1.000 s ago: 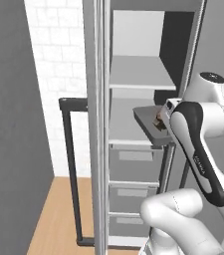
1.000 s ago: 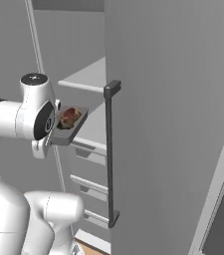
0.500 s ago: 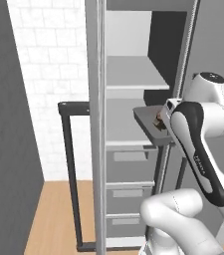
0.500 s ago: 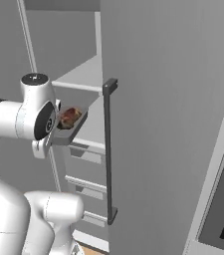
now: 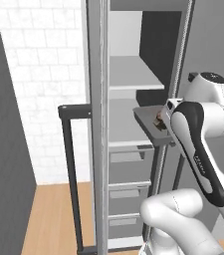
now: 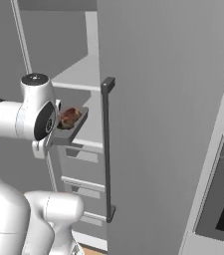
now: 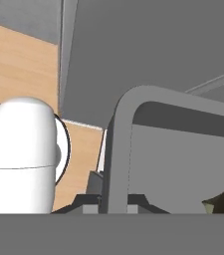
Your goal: Take the meat container that has the steak and place it on the second highest rack of the freezer. Then take the vegetable container that has the lemon wedge and cucumber and place it on the highest rack of the freezer.
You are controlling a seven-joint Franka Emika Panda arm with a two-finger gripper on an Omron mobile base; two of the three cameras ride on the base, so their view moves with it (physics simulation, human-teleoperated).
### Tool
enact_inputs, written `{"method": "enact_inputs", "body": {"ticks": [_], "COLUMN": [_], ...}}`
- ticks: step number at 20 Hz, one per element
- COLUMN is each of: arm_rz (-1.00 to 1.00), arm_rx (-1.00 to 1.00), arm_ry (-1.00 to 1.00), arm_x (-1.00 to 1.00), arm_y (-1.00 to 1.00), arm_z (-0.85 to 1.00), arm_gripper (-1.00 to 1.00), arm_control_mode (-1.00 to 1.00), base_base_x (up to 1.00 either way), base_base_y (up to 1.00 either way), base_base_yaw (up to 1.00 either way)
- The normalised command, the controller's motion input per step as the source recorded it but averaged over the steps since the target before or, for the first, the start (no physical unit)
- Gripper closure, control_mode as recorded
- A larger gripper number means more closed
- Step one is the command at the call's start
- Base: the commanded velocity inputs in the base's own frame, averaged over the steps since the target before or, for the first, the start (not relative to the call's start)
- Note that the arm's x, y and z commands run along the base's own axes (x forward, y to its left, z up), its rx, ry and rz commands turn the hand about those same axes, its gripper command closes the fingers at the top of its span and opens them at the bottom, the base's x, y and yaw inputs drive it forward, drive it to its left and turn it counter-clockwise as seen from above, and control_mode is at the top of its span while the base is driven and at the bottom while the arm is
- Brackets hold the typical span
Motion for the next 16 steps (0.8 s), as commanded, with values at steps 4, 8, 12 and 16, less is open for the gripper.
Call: {"method": "enact_inputs", "body": {"ticks": [4, 8, 12, 16], "arm_rz": [-0.02, -0.08, -0.1, -0.04], "arm_rx": [-0.02, -0.09, -0.03, 0.0], "arm_ry": [0.0, 0.0, 0.0, 0.0], "arm_x": [0.08, 0.46, 0.82, 0.9], "arm_y": [0.13, 0.57, 0.26, -0.21], "arm_z": [0.0, -0.12, -0.18, -0.28], "arm_gripper": [1.0, 1.0, 1.0, 1.0], "arm_control_mode": [-1.0, -1.0, -1.0, -1.0], "base_base_x": [0.23, 0.0, 0.0, 0.0], "base_base_y": [0.34, 0.0, 0.0, 0.0], "base_base_yaw": [-0.06, 0.0, 0.0, 0.0]}}
